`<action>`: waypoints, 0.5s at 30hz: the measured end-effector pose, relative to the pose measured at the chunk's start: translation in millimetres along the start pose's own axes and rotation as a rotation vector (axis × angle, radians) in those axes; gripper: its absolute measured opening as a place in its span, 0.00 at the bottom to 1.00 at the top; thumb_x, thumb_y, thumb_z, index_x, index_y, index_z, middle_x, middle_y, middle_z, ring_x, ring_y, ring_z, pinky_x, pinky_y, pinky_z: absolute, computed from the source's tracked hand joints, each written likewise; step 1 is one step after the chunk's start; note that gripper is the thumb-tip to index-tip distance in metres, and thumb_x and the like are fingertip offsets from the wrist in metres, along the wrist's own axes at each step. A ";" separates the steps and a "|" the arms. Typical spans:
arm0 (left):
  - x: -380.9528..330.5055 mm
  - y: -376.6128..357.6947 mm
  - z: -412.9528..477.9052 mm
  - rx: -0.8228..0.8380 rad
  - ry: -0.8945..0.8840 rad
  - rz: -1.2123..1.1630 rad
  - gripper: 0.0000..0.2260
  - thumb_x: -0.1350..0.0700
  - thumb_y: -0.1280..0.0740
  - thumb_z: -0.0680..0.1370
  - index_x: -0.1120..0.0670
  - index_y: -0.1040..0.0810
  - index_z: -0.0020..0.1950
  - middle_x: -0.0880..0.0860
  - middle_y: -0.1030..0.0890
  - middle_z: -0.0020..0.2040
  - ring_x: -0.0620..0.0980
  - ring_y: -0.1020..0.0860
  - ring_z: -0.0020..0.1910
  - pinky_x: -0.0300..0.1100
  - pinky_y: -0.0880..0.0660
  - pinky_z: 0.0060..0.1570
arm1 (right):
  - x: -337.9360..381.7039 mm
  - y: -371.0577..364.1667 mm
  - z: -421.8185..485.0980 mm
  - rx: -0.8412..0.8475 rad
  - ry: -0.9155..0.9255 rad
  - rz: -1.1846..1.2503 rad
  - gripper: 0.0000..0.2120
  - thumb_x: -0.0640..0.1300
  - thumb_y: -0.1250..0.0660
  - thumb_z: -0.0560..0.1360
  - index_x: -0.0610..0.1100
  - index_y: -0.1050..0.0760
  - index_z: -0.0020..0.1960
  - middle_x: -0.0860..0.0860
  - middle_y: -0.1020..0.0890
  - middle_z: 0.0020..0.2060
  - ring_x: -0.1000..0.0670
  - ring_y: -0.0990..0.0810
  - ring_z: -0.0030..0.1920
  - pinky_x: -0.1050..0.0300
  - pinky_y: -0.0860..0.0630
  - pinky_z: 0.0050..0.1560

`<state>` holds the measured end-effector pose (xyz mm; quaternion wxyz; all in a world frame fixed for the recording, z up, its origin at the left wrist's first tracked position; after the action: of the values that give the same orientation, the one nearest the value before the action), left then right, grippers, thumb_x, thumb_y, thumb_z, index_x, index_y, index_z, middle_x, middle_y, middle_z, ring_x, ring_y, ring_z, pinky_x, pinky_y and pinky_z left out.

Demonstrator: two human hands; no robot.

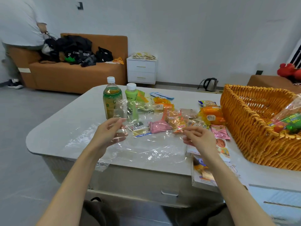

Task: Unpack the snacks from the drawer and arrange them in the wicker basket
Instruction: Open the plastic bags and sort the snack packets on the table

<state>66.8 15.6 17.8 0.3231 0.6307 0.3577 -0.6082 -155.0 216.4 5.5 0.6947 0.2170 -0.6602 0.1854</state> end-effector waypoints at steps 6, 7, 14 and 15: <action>2.5 -6.0 -2.2 0.030 0.016 -0.054 0.07 0.53 0.37 0.81 0.52 0.21 0.54 0.47 0.18 0.37 0.46 0.17 0.36 0.38 0.21 0.37 | 9.1 1.3 -2.9 -0.161 0.325 -0.376 0.22 0.44 0.20 0.65 0.44 0.30 0.51 0.54 0.23 0.38 0.57 0.25 0.36 0.63 0.28 0.36; 2.8 -7.3 -2.7 0.044 0.023 -0.051 0.07 0.53 0.37 0.80 0.52 0.21 0.54 0.46 0.18 0.37 0.46 0.17 0.36 0.38 0.21 0.37 | 7.0 0.9 -1.0 -0.123 0.304 -0.395 0.21 0.46 0.20 0.65 0.44 0.28 0.49 0.53 0.23 0.38 0.56 0.26 0.36 0.63 0.29 0.36; 4.6 -14.8 -2.5 0.092 0.031 -0.068 0.08 0.53 0.37 0.80 0.53 0.21 0.55 0.49 0.19 0.41 0.48 0.18 0.38 0.38 0.20 0.39 | -3.7 -14.7 -1.4 0.285 -0.167 0.129 0.18 0.57 0.44 0.80 0.45 0.22 0.51 0.46 0.14 0.49 0.50 0.15 0.46 0.59 0.21 0.45; 5.1 -16.9 -2.5 0.105 0.031 -0.064 0.08 0.53 0.37 0.80 0.53 0.20 0.54 0.50 0.20 0.43 0.48 0.18 0.38 0.38 0.20 0.40 | -3.3 -16.5 -2.9 0.340 -0.233 0.207 0.20 0.59 0.46 0.80 0.45 0.24 0.53 0.46 0.15 0.50 0.48 0.15 0.49 0.56 0.21 0.50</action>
<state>53.9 27.0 13.3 0.2644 0.6445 0.3502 -0.6262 -143.7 204.2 1.2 0.5445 0.2819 -0.7141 0.3378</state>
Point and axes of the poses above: each hand's wrist, its own z-axis towards the middle knuckle, its own y-axis out of the back of the hand, x = y × z, the point moved 4 cm from there along z, towards the middle knuckle
